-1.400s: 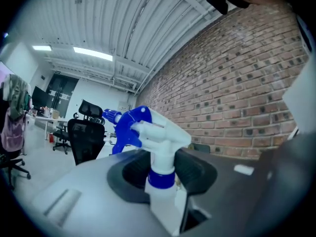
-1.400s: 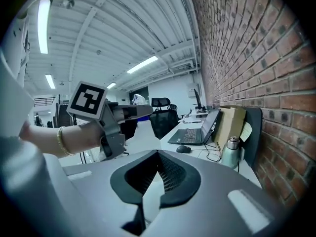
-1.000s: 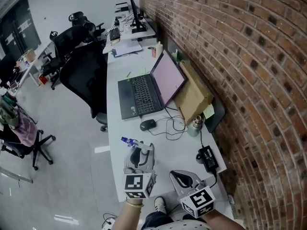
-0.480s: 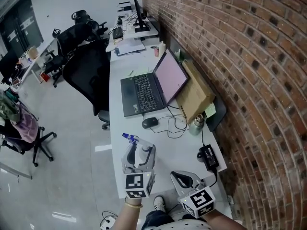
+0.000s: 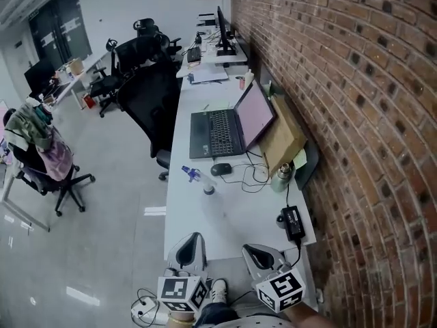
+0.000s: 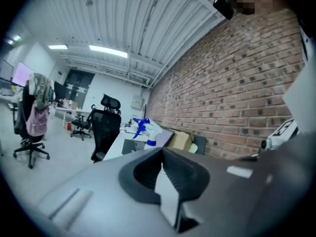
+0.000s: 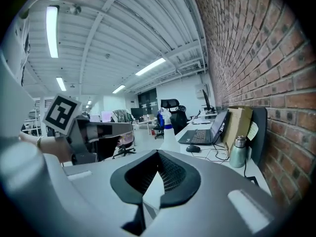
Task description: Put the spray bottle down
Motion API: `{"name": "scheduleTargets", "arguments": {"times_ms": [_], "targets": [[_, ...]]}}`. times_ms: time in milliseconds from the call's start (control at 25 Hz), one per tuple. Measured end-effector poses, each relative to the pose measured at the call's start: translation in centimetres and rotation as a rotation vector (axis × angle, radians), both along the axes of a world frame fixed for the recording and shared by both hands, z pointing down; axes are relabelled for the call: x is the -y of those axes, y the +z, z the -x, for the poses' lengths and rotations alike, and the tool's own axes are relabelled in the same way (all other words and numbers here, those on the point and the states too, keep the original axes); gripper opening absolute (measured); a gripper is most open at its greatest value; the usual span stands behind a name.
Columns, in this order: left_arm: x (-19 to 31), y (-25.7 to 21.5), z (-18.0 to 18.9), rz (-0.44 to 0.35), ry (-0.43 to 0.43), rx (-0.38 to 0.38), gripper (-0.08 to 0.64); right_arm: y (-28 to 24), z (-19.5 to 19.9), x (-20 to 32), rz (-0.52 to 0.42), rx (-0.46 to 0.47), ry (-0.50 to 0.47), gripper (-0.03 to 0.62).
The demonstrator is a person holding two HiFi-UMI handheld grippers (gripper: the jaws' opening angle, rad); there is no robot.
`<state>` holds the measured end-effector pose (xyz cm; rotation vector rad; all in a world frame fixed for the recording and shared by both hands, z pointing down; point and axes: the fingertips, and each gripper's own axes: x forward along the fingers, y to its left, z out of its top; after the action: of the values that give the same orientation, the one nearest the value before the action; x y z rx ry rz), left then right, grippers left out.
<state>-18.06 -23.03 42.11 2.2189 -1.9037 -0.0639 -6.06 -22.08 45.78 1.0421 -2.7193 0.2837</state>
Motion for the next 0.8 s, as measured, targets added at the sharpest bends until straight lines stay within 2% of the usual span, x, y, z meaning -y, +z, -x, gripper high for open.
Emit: {"name": "scheduleTargets", "arguments": {"times_ms": [120,400,640,800], "targets": [[-4.7,0.7,-1.3,0.043,-0.054,-0.026,0.009,-0.4,-1.3,-2.4,-0.018,0.02,-0.03,-0.002],[-12.8,3.3,-5.4,0.111,-0.102,-0.018,0.008,0.5,-4.8,-8.4,-0.022,0.021,-0.059,-0.002],[-17.3,4.3,-8.9,0.132,-0.102,-0.031,0.008,0.3,-6.8,-12.2,-0.047,0.027,-0.084,-0.002],[-19.1,3.4,-10.2,0.114,-0.116,-0.002,0.008,-0.4,-7.9,-14.1,-0.068,0.035,-0.09,-0.002]]}}
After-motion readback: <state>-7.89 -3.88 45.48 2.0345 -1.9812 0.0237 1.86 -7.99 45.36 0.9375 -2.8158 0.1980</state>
